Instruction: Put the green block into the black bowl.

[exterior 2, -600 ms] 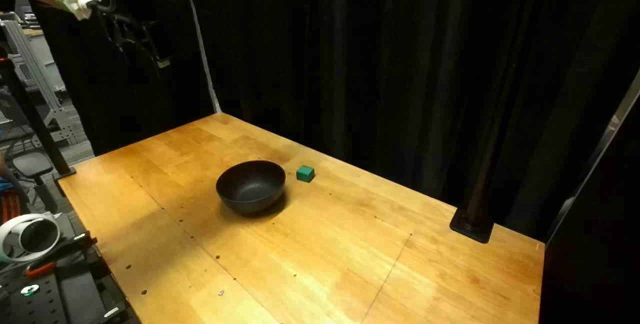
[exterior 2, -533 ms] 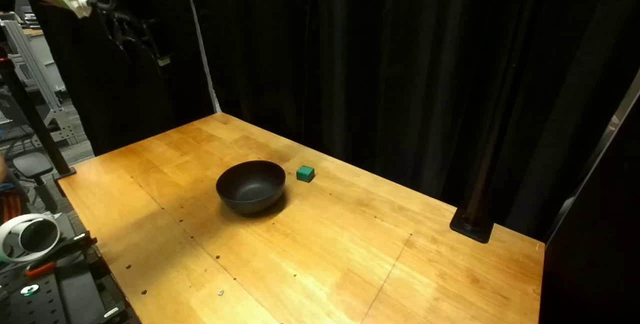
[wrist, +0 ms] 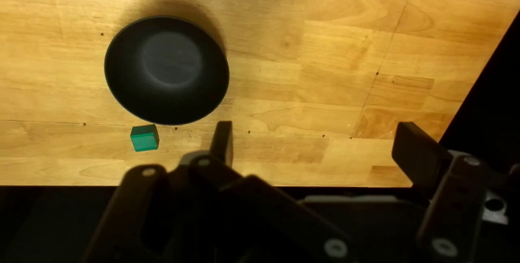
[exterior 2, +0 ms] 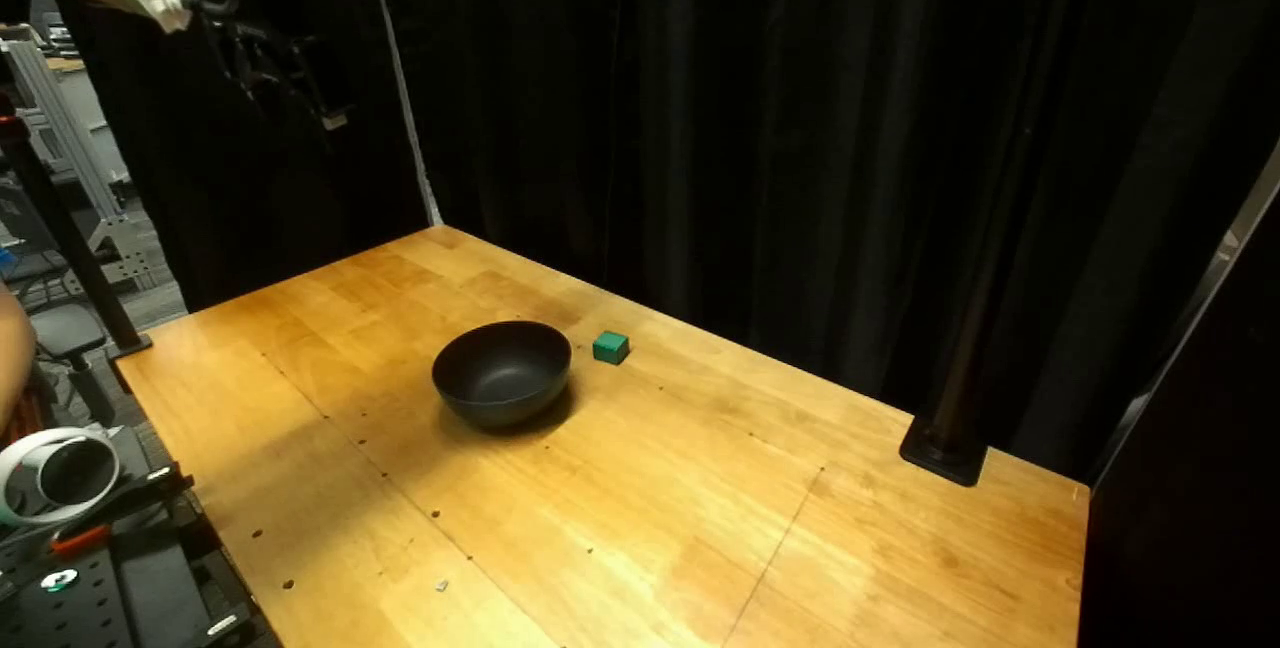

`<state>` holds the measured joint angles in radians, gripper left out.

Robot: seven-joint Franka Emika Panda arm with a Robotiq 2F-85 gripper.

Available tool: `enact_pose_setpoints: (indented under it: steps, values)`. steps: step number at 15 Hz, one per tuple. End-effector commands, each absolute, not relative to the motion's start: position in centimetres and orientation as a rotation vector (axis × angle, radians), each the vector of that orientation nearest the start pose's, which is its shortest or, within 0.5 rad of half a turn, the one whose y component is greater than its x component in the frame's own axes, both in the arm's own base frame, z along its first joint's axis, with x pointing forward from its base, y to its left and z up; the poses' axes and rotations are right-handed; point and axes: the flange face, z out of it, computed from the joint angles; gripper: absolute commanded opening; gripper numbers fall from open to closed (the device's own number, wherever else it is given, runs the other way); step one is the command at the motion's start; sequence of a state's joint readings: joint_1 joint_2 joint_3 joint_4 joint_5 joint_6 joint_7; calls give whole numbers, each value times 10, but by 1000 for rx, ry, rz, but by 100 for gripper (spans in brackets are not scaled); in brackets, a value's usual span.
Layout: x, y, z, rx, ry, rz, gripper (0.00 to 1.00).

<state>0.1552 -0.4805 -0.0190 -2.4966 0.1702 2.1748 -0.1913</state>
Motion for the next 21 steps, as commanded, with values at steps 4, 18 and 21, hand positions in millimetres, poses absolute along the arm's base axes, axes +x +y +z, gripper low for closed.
enact_pose_setpoints:
  steps: [4, 18, 21]
  values:
    - [512, 57, 394, -3109, -201, -218, 100]
    - [691, -2, 217, -3193, 187, -185, 100]
    - [701, -5, 195, -3198, 199, -158, 100]
